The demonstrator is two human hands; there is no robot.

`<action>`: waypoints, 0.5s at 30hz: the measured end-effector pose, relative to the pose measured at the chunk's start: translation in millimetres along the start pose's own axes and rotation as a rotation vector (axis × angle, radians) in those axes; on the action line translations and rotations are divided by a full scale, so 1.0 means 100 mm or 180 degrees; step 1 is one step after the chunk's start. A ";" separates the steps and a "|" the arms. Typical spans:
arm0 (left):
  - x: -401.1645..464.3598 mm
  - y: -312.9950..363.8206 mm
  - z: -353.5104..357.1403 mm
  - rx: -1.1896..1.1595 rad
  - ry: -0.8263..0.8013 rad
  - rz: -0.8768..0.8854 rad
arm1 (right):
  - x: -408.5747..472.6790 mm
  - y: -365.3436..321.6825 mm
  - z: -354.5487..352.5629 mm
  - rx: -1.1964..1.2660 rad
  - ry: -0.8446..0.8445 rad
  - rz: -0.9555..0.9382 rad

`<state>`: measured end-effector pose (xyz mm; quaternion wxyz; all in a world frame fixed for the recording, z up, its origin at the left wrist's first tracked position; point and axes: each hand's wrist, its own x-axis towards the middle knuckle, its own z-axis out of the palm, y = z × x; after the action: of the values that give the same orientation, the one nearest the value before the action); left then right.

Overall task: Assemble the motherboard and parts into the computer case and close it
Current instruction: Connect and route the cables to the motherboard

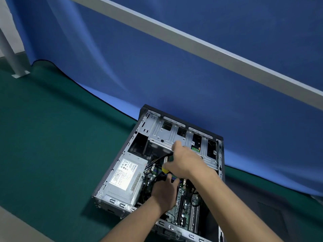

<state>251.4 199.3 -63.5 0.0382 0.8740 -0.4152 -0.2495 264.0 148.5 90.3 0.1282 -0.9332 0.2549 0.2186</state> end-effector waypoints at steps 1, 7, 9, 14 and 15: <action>0.00 0.00 -0.01 0.0085 -0.0021 0.0031 | -0.01 -0.01 0.02 0.0060 0.0085 -0.0057; -0.01 0.01 -0.01 0.0302 -0.0089 0.0102 | -0.04 0.00 0.10 -0.0081 0.0606 0.0048; 0.01 0.01 -0.01 0.0369 -0.0116 0.0129 | -0.04 0.00 0.09 0.0121 0.0417 -0.0025; 0.02 0.00 -0.02 0.0277 -0.0287 0.0045 | -0.06 0.05 0.14 -0.0244 0.1013 0.0097; 0.02 0.00 -0.02 0.0273 -0.0301 0.0023 | -0.06 0.07 0.14 -0.0169 0.0965 0.0128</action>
<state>253.6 197.5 -62.4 -0.0180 0.8606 -0.4300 -0.2723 250.4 150.1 80.3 0.0592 -0.9533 0.2841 0.0844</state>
